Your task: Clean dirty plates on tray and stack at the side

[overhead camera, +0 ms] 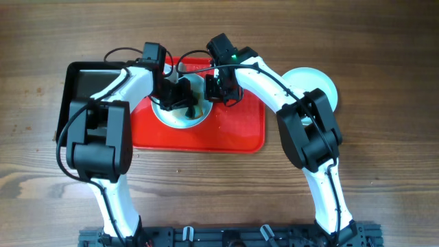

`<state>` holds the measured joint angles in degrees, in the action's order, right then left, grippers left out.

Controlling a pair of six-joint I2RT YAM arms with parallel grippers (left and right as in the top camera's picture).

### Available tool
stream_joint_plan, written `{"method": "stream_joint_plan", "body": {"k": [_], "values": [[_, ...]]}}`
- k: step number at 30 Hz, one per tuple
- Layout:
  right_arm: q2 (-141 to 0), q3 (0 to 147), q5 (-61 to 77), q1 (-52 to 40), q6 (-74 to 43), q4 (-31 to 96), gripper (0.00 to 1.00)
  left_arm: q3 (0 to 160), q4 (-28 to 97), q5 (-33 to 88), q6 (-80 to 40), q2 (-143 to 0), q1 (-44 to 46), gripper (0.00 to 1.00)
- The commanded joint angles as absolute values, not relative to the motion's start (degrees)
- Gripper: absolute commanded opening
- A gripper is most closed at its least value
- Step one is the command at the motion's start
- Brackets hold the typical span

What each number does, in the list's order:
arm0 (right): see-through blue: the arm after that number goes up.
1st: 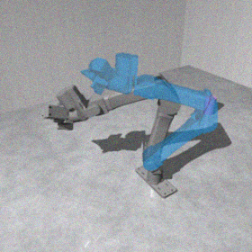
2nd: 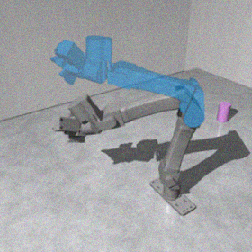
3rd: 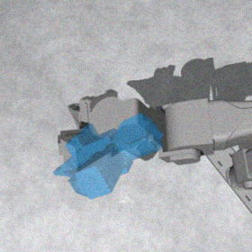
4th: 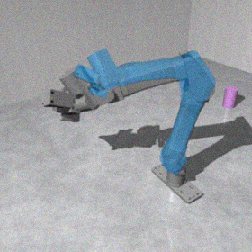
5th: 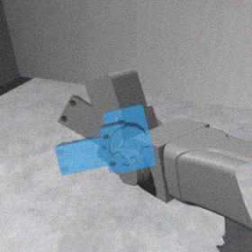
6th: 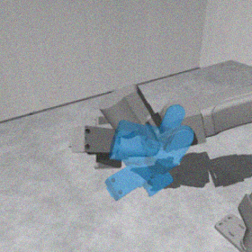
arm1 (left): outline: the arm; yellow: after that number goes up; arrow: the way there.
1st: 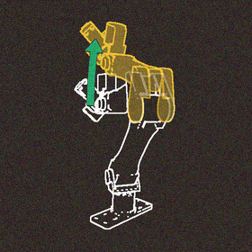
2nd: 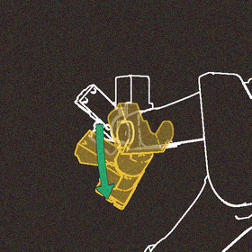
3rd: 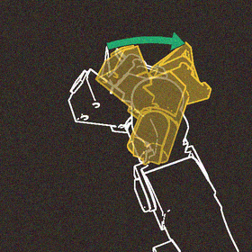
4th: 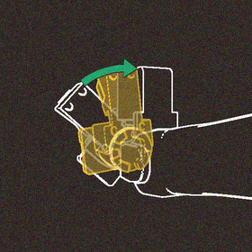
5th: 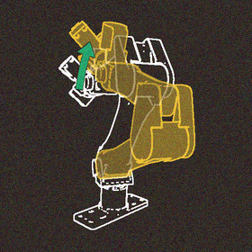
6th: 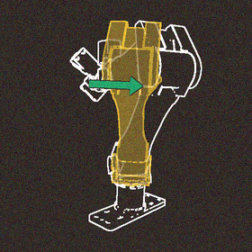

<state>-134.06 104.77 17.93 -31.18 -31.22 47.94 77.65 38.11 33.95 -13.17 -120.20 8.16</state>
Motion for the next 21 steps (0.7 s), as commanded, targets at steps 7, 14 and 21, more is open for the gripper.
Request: {"method": "stream_joint_plan", "body": {"k": [7,14,21], "values": [[-135.5,104.1,18.0,-31.5,-31.5,47.8,0.04,76.6,25.9,22.3,-26.3,-122.4,-1.9,0.04],[-135.5,104.1,18.0,-31.5,-31.5,47.6,0.04,76.6,31.3,21.1,-26.2,-114.4,-1.1,0.04],[-135.5,104.1,18.0,-31.5,-31.5,46.2,0.17,76.6,43.6,17.3,-25.7,-96.9,-2.1,0.04]]}}
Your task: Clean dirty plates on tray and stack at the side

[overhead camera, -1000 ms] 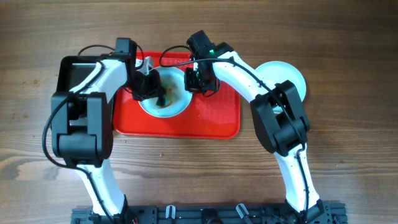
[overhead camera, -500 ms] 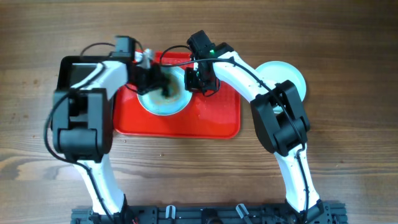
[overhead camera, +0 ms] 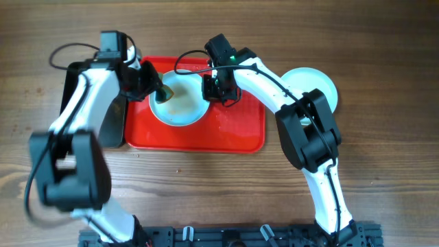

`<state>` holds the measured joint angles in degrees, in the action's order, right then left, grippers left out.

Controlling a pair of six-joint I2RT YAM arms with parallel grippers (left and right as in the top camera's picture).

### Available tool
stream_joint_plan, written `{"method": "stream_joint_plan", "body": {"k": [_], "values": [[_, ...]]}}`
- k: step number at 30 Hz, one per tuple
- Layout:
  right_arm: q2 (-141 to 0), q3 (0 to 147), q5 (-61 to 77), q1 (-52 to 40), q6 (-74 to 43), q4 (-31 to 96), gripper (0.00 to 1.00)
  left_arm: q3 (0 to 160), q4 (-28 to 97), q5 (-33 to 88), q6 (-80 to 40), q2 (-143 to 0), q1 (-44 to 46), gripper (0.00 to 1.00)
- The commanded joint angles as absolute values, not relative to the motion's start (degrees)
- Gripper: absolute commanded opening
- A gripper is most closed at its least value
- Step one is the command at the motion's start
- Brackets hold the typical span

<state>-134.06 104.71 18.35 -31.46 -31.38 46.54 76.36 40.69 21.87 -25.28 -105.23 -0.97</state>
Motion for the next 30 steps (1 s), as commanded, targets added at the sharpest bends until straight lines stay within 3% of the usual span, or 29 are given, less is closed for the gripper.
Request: {"method": "stream_joint_plan", "body": {"k": [1,3,4,5,14,22,30], "values": [[-135.5,104.1,18.0,-31.5,-31.5,46.1,0.18,76.6,44.7,15.2,-25.7,-95.9,-2.3,0.04],[-135.5,104.1,18.1,-31.6,-31.4,46.1,0.17,76.6,46.5,10.5,-25.0,-95.4,-2.4,0.04],[-135.5,104.1,18.1,-31.7,-31.4,46.2,0.06,76.6,47.1,9.5,-23.6,-95.6,-2.4,0.04],[-135.5,104.1,18.2,-31.7,-30.9,46.2,0.04,76.6,47.7,8.9,-22.6,-96.0,-2.4,0.04],[-128.6,104.2,19.4,-28.3,-22.5,49.4,0.04,76.4,51.0,3.9,-20.8,-98.7,-2.4,0.04],[-113.2,104.2,-8.6,-30.8,-21.0,56.5,0.04,76.0,50.6,2.9,-20.8,-101.1,-2.4,0.04],[-110.2,103.9,-46.5,-42.8,-29.2,62.7,0.04,76.0,50.4,2.9,-20.8,-101.2,-2.4,0.04]]}}
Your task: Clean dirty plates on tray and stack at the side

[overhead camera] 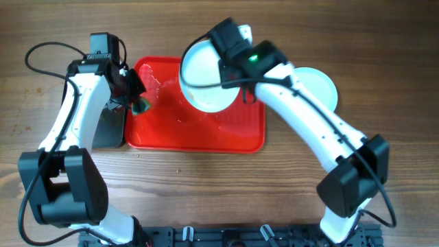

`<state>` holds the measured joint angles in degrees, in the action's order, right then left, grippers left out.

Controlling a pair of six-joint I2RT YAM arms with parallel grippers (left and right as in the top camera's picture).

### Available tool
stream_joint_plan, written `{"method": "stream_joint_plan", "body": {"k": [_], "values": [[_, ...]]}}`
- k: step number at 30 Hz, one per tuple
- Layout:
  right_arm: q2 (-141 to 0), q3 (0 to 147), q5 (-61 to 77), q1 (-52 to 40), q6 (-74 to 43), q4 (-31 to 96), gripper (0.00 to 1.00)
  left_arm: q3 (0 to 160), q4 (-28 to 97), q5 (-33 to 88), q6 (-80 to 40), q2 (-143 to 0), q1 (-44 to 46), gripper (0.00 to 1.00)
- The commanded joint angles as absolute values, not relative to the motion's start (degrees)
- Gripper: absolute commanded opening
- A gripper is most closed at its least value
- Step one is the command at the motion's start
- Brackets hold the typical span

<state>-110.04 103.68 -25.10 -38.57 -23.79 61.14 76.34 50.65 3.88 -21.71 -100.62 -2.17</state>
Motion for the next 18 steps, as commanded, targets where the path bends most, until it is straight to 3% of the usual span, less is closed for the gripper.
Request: {"method": "stream_joint_plan", "body": {"k": [1,9,18], "values": [[-110.2,103.4,-52.1,-44.6,-30.9,63.3,0.04,76.0,50.3,2.9,-20.8,-101.2,-2.4,0.04],[-110.2,101.5,-76.9,-56.3,-33.8,64.3,0.04,76.0,50.2,2.9,-20.8,-101.2,-2.4,0.04],[-110.2,101.5,-81.0,-58.2,-34.1,64.1,0.04,76.0,50.2,2.9,-21.3,-101.2,-2.4,0.04]]}}
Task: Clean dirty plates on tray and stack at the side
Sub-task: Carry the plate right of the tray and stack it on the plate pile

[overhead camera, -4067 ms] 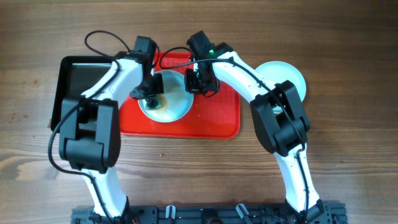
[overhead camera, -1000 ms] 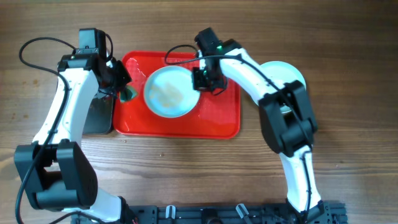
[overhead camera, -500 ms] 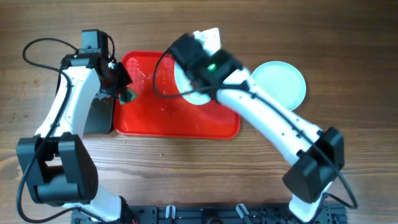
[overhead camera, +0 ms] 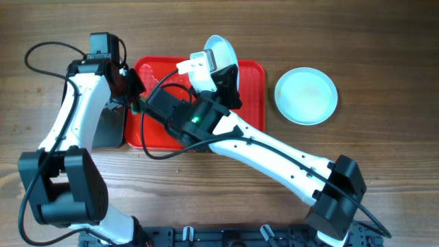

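A white plate (overhead camera: 221, 49) hangs tilted on edge over the back of the red tray (overhead camera: 252, 86), with my right gripper (overhead camera: 223, 70) shut on its lower rim. The right arm is raised high and crosses most of the tray. At the tray's left edge my left gripper (overhead camera: 133, 98) is shut on a small green sponge (overhead camera: 136, 108). A second white plate (overhead camera: 306, 95) lies flat on the table to the right of the tray.
A dark tray (overhead camera: 108, 128) lies against the red tray's left side, partly under the left arm. The wooden table (overhead camera: 384, 123) extends to the right and the front.
The right arm has risen and swung over the tray. The plate it holds, then nearly flat and facing up, now stands tilted on edge. The left arm has not moved.
Both grippers first worked at a plate on the red tray, the left one with the sponge on it. Then the left gripper was at the plate's left rim. Later the right gripper held the plate above the tray, the left back at the tray's edge. Now the plate is tilted.
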`<state>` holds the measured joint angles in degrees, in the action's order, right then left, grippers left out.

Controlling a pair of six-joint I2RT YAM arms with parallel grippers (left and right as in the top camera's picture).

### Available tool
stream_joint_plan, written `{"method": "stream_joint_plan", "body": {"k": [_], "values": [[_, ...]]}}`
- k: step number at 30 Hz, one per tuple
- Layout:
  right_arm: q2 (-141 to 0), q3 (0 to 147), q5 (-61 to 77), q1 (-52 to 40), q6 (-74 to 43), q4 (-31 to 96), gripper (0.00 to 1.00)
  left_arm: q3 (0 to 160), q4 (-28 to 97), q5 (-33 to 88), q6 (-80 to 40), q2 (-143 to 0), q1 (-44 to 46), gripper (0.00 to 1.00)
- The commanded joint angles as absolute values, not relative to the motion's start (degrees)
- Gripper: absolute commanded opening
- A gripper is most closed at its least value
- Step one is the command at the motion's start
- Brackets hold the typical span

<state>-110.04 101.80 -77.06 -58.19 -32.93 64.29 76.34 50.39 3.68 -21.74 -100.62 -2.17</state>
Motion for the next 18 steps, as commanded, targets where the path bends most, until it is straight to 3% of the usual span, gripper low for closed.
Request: {"method": "stream_joint_plan", "body": {"k": [1,5,9,12,18], "values": [[-110.2,101.5,-82.7,-58.2,-33.9,63.7,0.04,76.0,50.2,2.9,-21.3,-101.2,-2.4,0.04],[-110.2,101.5,-81.8,-58.2,-30.0,62.1,0.04,76.0,49.9,2.9,-21.3,-101.2,-2.4,0.04],[-110.2,101.5,-57.0,-55.5,-25.5,59.9,0.04,76.0,49.8,2.9,-21.5,-101.2,-2.4,0.04],[-110.3,101.5,-34.2,-48.8,-24.7,59.1,0.04,76.0,49.8,2.9,-21.5,-101.2,-2.4,0.04],[-112.7,101.5,-5.5,-34.5,-17.4,59.0,0.04,76.0,49.8,2.9,-21.5,-101.2,-2.4,0.04]]}}
